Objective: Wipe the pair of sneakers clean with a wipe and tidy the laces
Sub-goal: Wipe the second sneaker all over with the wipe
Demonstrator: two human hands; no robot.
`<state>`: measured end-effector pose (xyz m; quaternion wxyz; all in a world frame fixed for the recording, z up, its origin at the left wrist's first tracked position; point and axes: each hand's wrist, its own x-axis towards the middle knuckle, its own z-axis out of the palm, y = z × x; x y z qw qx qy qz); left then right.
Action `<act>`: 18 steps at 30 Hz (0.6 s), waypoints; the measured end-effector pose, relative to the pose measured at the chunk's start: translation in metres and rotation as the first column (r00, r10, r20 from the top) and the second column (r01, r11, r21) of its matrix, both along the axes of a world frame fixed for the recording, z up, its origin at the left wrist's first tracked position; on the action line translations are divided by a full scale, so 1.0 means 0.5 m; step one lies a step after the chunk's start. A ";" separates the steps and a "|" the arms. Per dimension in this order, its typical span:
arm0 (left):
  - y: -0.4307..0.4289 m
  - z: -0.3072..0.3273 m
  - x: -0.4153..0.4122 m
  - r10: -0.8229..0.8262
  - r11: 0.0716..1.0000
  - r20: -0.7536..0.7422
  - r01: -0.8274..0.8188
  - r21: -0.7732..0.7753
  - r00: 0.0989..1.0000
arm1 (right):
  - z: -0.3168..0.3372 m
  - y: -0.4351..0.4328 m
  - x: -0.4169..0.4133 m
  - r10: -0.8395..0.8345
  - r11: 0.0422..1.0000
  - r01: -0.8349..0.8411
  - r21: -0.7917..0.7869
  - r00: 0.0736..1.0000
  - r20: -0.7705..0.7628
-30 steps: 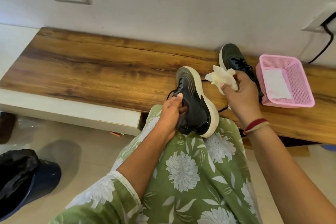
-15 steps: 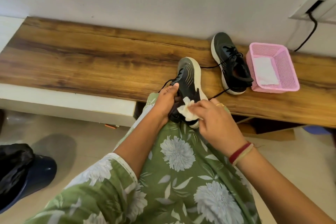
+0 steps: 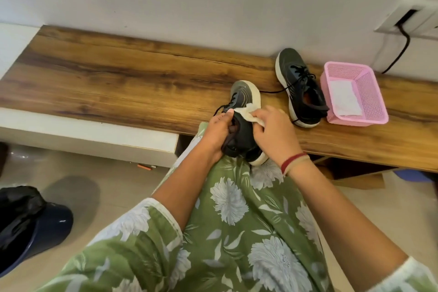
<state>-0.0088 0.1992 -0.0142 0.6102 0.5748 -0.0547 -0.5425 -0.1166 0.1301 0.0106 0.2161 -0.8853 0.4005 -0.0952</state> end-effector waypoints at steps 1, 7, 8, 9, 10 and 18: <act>0.002 -0.003 0.004 0.012 1.000 -0.022 -0.012 0.004 1.000 | 0.002 0.019 -0.010 0.022 0.999 -0.022 -0.038 1.000 0.011; -0.005 -0.016 0.006 -0.037 0.998 0.009 0.037 0.056 0.999 | 0.016 0.083 -0.070 0.119 0.990 -0.130 0.064 0.982 0.148; -0.005 -0.015 0.007 -0.039 0.997 0.019 0.038 0.065 0.999 | 0.024 0.083 -0.069 0.028 0.967 -0.090 0.237 0.967 0.253; -0.004 -0.014 0.009 -0.039 0.997 0.026 0.037 0.065 0.999 | 0.028 0.075 -0.065 -0.116 0.905 -0.048 0.423 0.928 0.354; -0.003 -0.010 0.011 -0.050 0.997 0.030 0.049 0.054 0.998 | 0.025 0.058 -0.061 -0.295 0.830 0.022 0.558 0.866 0.404; -0.001 -0.010 0.004 -0.098 0.995 0.028 0.097 0.021 0.995 | -0.030 0.019 -0.008 -0.091 0.990 0.074 0.121 0.986 0.136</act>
